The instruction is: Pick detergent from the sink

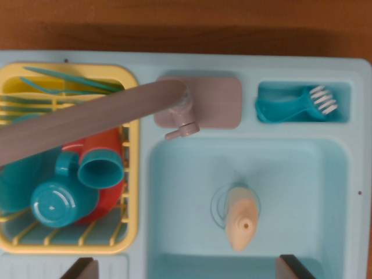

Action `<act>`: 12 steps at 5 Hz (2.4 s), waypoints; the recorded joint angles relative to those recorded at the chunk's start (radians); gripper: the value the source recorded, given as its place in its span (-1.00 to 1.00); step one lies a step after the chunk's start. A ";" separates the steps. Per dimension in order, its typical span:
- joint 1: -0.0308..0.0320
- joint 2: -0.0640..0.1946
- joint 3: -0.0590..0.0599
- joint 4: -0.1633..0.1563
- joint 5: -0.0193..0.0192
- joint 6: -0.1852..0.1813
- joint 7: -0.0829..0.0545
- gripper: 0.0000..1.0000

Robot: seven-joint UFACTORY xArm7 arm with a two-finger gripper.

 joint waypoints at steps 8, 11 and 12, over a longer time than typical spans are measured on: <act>-0.0202 0.043 -0.025 -0.148 0.0151 -0.170 -0.061 -1.00; -0.0312 0.066 -0.039 -0.228 0.0233 -0.263 -0.093 -1.00; -0.0312 0.066 -0.039 -0.228 0.0233 -0.263 -0.093 -1.00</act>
